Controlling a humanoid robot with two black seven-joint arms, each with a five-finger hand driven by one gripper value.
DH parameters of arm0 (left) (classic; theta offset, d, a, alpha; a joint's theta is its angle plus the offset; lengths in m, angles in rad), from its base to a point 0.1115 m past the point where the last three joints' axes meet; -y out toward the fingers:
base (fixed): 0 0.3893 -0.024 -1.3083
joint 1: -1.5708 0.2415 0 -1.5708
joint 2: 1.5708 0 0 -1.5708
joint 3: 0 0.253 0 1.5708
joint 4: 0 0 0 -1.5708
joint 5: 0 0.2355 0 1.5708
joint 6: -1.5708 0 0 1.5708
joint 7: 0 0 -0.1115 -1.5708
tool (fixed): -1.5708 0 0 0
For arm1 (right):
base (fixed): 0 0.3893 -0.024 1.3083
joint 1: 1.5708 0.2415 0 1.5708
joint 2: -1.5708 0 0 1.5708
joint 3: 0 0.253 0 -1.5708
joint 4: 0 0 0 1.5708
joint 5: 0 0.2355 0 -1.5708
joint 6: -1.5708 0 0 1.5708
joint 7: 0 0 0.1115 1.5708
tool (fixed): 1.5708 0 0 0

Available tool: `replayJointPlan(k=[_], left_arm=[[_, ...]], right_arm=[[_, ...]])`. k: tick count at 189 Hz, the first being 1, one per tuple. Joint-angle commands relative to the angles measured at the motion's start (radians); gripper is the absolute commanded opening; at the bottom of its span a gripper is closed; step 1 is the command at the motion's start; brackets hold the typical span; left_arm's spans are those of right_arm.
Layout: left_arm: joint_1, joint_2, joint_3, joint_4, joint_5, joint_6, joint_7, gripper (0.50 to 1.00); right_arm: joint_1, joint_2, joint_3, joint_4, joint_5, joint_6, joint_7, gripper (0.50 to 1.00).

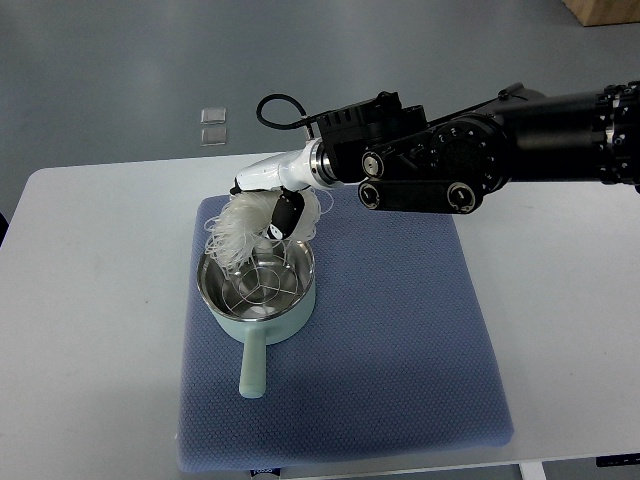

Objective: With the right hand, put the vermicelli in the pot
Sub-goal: 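Carry the held vermicelli with the right hand over the steel pot, then lower the vermicelli into the pot and open the right hand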

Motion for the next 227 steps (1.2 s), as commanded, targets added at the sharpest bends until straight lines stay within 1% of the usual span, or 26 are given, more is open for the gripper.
replayJointPlan(k=[1, 84, 85, 86, 87, 88, 89, 90, 91, 92, 93, 94, 95, 100, 101, 102, 103, 104, 107, 123, 134, 149, 156, 178, 221, 227], left_arm=[[0.000, 0.000, 0.000, 0.002, 0.000, 0.000, 0.002, 1.000], [0.000, 0.000, 0.000, 0.002, 0.000, -0.002, 0.000, 1.000], [0.000, 0.000, 0.000, 0.002, 0.000, -0.002, 0.000, 1.000], [0.000, 0.000, 0.000, 0.002, 0.000, -0.002, 0.000, 1.000], [0.000, 0.000, 0.000, 0.002, 0.000, 0.000, 0.000, 1.000], [0.000, 0.000, 0.000, 0.002, 0.000, 0.000, 0.000, 1.000], [0.000, 0.000, 0.000, 0.002, 0.000, 0.000, 0.000, 1.000], [0.000, 0.000, 0.000, 0.002, 0.000, 0.000, 0.000, 1.000], [0.000, 0.000, 0.000, 0.004, 0.000, 0.000, 0.002, 1.000], [0.000, 0.000, 0.000, 0.004, 0.000, 0.000, 0.002, 1.000], [0.000, 0.000, 0.000, 0.004, 0.000, 0.000, 0.002, 1.000], [0.000, 0.000, 0.000, 0.004, 0.000, 0.000, 0.002, 1.000], [0.000, 0.000, 0.000, 0.004, 0.000, 0.000, 0.000, 1.000], [0.000, 0.000, 0.000, 0.004, 0.000, 0.000, 0.000, 1.000], [0.000, 0.000, 0.000, 0.004, 0.000, 0.000, 0.000, 1.000], [0.000, 0.000, 0.000, 0.004, 0.000, 0.000, 0.000, 1.000], [0.000, 0.000, 0.000, 0.004, 0.000, 0.000, 0.000, 1.000], [0.000, 0.000, 0.000, 0.004, 0.000, 0.000, 0.000, 1.000], [0.000, 0.000, 0.000, 0.004, 0.000, 0.000, 0.002, 1.000], [0.000, 0.000, 0.000, 0.005, 0.000, 0.000, 0.000, 1.000], [0.000, 0.000, 0.000, 0.005, 0.000, 0.000, 0.000, 1.000], [0.000, 0.000, 0.000, 0.004, 0.000, 0.000, 0.000, 1.000], [0.000, 0.000, 0.000, 0.004, 0.000, 0.000, 0.000, 1.000], [0.000, 0.000, 0.000, 0.005, 0.000, 0.000, 0.000, 1.000], [0.001, 0.000, 0.000, 0.009, 0.000, 0.000, 0.000, 1.000], [0.001, 0.000, 0.000, 0.009, 0.000, 0.000, 0.000, 1.000]], right_arm=[[-0.015, 0.000, 0.006, -0.001, 0.006, -0.006, 0.000, 0.500], [-0.064, 0.000, 0.037, -0.001, 0.014, -0.029, 0.003, 0.500], [-0.066, 0.000, 0.037, -0.001, 0.014, -0.029, 0.003, 0.525], [-0.066, 0.000, 0.037, -0.001, 0.014, -0.029, 0.003, 0.525], [-0.069, 0.000, 0.037, -0.001, 0.014, -0.029, 0.003, 0.555], [-0.069, 0.000, 0.037, -0.001, 0.014, -0.029, 0.003, 0.556], [-0.070, 0.000, 0.037, -0.001, 0.014, -0.029, 0.003, 0.590], [-0.070, 0.000, 0.037, -0.001, 0.014, -0.029, 0.003, 0.590], [-0.073, 0.000, 0.039, -0.001, 0.015, -0.029, 0.003, 0.617], [-0.073, 0.000, 0.039, -0.001, 0.015, -0.029, 0.003, 0.617], [-0.075, 0.000, 0.039, -0.001, 0.015, -0.029, 0.003, 0.643], [-0.075, 0.000, 0.039, -0.001, 0.015, -0.029, 0.003, 0.643], [-0.076, 0.000, 0.039, -0.001, 0.015, -0.029, 0.005, 0.668], [-0.079, 0.000, 0.039, -0.001, 0.017, -0.029, 0.005, 0.709], [-0.081, 0.000, 0.040, -0.001, 0.018, -0.029, 0.005, 0.731], [-0.081, 0.000, 0.040, -0.001, 0.018, -0.029, 0.005, 0.731], [-0.081, 0.000, 0.040, -0.001, 0.020, -0.029, 0.005, 0.756], [-0.081, 0.000, 0.040, -0.001, 0.020, -0.029, 0.005, 0.756], [-0.082, 0.000, 0.043, -0.001, 0.021, -0.029, 0.005, 0.790], [-0.095, 0.000, 0.043, -0.001, 0.030, -0.028, 0.003, 0.846], [-0.102, 0.000, 0.045, -0.001, 0.032, -0.028, 0.003, 0.903], [-0.102, 0.000, 0.046, -0.001, 0.032, -0.026, 0.003, 0.905], [-0.102, 0.000, 0.052, -0.001, 0.032, -0.026, 0.003, 0.919], [-0.093, 0.000, 0.092, -0.001, 0.032, -0.019, 0.003, 0.919], [-0.102, 0.000, 0.263, -0.001, 0.037, -0.016, 0.005, 0.919], [-0.113, -0.035, 0.301, -0.001, 0.044, -0.017, 0.005, 0.919]])
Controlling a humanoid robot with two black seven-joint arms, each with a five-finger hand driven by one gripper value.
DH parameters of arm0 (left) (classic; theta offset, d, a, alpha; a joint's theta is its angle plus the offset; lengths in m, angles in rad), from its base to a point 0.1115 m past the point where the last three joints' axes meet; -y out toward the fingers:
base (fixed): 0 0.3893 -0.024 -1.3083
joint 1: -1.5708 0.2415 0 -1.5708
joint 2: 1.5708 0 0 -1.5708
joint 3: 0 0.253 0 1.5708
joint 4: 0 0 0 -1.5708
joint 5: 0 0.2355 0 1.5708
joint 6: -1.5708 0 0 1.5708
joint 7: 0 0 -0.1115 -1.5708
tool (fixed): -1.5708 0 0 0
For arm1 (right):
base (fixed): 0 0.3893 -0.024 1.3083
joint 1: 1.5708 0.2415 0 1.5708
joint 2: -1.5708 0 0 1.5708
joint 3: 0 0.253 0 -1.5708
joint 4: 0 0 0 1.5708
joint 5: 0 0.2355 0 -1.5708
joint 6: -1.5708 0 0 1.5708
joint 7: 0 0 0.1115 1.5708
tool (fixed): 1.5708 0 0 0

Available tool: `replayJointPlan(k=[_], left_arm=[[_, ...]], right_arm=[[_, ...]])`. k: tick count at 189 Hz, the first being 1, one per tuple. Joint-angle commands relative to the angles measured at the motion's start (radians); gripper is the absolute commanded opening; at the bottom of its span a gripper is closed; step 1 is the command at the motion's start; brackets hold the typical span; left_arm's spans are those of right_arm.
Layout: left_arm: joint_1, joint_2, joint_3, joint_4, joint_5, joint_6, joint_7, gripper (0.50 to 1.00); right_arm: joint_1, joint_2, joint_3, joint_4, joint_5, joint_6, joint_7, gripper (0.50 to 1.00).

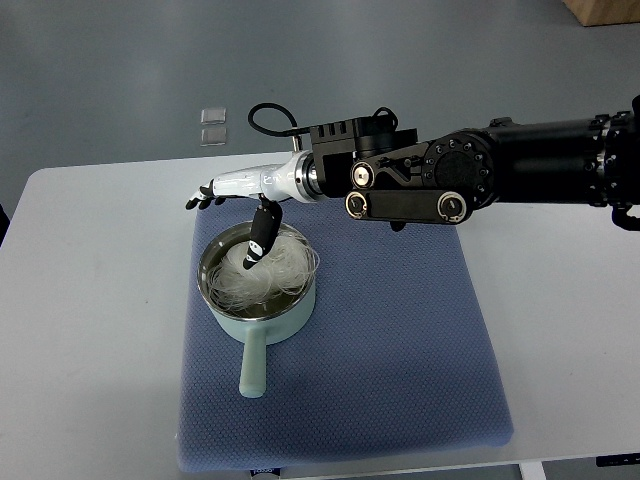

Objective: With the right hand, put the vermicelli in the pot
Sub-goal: 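Lower the vermicelli into the pot and open the right hand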

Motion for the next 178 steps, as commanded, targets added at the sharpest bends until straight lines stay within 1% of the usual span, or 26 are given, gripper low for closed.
replayJointPlan(k=[1, 11, 27, 34, 41, 44, 53, 60, 62, 75, 84, 93, 110, 126, 146, 178], left_arm=[[0.000, 0.000, 0.000, 0.001, 0.000, 0.000, 0.000, 1.000], [0.000, 0.000, 0.000, 0.001, 0.000, 0.000, 0.000, 1.000], [0.002, 0.000, 0.000, -0.002, 0.000, 0.000, 0.000, 1.000], [0.000, 0.000, 0.000, -0.005, 0.000, 0.000, 0.000, 1.000], [0.002, 0.000, 0.002, -0.007, 0.000, 0.000, 0.000, 1.000], [0.002, 0.000, 0.002, -0.008, 0.000, 0.000, 0.000, 1.000], [0.002, 0.000, 0.003, -0.010, 0.000, 0.000, 0.001, 1.000], [0.000, 0.000, 0.005, -0.011, 0.000, 0.000, 0.001, 1.000], [0.000, 0.000, 0.005, -0.011, 0.000, 0.000, 0.001, 1.000], [0.000, 0.000, 0.005, -0.011, 0.000, -0.001, 0.001, 1.000], [0.002, 0.000, 0.006, -0.011, 0.000, -0.001, 0.001, 1.000], [0.000, 0.000, 0.006, -0.011, 0.000, -0.001, 0.001, 1.000], [0.000, 0.000, 0.006, -0.011, 0.000, 0.000, 0.001, 1.000], [0.000, 0.000, 0.008, -0.013, 0.000, -0.001, 0.003, 1.000], [0.000, 0.000, 0.009, -0.013, 0.002, -0.001, 0.001, 1.000], [0.000, 0.000, 0.009, -0.013, 0.002, -0.001, 0.001, 1.000]], right_arm=[[-0.027, -0.049, 0.117, 0.000, 0.015, -0.001, 0.002, 0.919], [-0.075, -0.098, 0.171, -0.001, 0.033, -0.004, 0.011, 0.919], [-0.204, -0.219, 0.320, -0.011, 0.082, -0.009, 0.041, 0.919], [-0.279, -0.274, 0.417, -0.024, 0.102, -0.010, 0.061, 0.919], [-0.352, -0.298, 0.510, -0.043, 0.118, -0.010, 0.080, 0.919], [-0.406, -0.307, 0.574, -0.055, 0.128, -0.009, 0.095, 0.919], [-0.515, -0.308, 0.720, -0.089, 0.147, -0.009, 0.126, 0.921], [-0.614, -0.304, 0.876, -0.116, 0.162, -0.001, 0.156, 0.921], [-0.615, -0.304, 0.876, -0.116, 0.162, -0.001, 0.156, 0.921], [-0.765, -0.293, 1.123, -0.143, 0.187, 0.002, 0.204, 0.921], [-0.840, -0.271, 1.231, -0.144, 0.210, 0.003, 0.221, 0.921], [-0.909, -0.222, 1.335, -0.144, 0.236, 0.005, 0.225, 0.921], [-0.978, -0.153, 1.438, -0.150, 0.296, 0.005, 0.227, 0.921], [-1.024, -0.113, 1.465, -0.158, 0.363, 0.003, 0.229, 0.921], [-1.060, -0.097, 1.468, -0.162, 0.415, 0.003, 0.238, 0.921], [-1.069, -0.092, 1.467, -0.161, 0.420, 0.003, 0.239, 0.921]])
